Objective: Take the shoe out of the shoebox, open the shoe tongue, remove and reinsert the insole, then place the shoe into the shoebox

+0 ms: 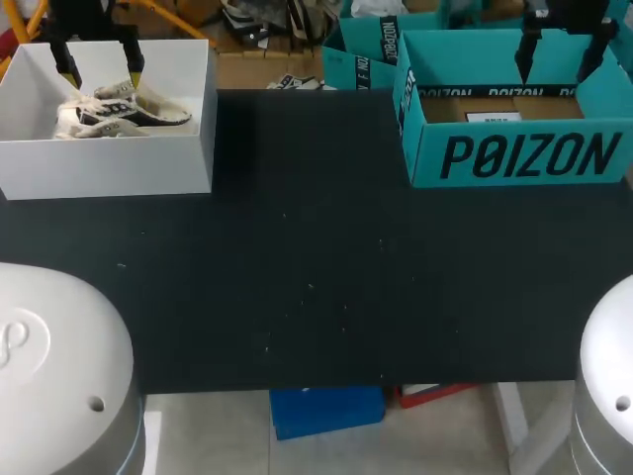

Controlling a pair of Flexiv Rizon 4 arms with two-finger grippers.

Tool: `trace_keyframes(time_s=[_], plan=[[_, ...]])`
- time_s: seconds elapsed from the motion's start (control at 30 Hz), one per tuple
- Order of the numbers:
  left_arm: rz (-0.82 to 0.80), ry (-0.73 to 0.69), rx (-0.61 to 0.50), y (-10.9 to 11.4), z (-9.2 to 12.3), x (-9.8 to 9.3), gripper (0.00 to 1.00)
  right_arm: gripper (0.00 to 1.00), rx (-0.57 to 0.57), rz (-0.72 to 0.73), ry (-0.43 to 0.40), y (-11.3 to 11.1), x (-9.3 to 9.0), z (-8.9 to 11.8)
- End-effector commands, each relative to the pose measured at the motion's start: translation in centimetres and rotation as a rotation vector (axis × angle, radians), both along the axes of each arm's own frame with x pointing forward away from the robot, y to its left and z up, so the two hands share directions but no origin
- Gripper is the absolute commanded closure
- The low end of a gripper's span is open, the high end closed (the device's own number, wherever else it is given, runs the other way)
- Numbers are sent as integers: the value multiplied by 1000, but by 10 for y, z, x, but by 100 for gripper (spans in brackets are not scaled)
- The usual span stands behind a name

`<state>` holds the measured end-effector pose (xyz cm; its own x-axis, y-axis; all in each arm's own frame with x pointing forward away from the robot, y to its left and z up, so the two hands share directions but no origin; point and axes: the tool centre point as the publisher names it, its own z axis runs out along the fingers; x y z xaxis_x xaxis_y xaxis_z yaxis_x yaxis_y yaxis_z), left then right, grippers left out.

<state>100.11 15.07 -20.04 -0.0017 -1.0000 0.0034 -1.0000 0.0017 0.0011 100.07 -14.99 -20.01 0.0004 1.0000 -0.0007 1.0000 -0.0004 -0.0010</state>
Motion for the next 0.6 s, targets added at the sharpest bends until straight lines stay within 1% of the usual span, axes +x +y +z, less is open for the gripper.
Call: trace_keyframes(time_s=[0.03,0.07,0.1,0.13,0.17,0.2,0.27,0.3,0.33,0.37,0.43,0.5,0.53,0.6], plan=[[-87,-19,-22,0,-1,5,0,0,0,0,0,0,0,0],[-134,-10,-12,2,0,7,0,0,0,0,0,0,0,0],[-223,17,15,3,-1,11,0,0,0,0,0,0,0,0],[-293,19,0,3,-3,14,0,0,0,0,0,0,0,0],[-325,15,18,7,-3,17,0,0,0,0,0,0,0,0],[-421,27,71,9,-1,20,0,0,0,0,0,0,0,0],[-555,35,77,10,-1,24,0,0,0,0,0,0,0,0],[-631,37,115,12,0,26,0,0,0,0,0,0,0,0],[-742,34,150,11,1,28,0,0,0,0,0,0,0,0],[-825,17,149,10,2,30,0,0,0,0,0,0,0,0],[-1035,23,231,9,2,30,0,0,0,0,0,0,0,0],[-1221,-10,277,10,2,30,0,0,0,0,0,0,0,0],[-1312,-29,286,10,2,30,0,0,0,0,0,0,0,0],[-1465,-75,256,10,6,29,0,0,0,0,0,0,0,0]])
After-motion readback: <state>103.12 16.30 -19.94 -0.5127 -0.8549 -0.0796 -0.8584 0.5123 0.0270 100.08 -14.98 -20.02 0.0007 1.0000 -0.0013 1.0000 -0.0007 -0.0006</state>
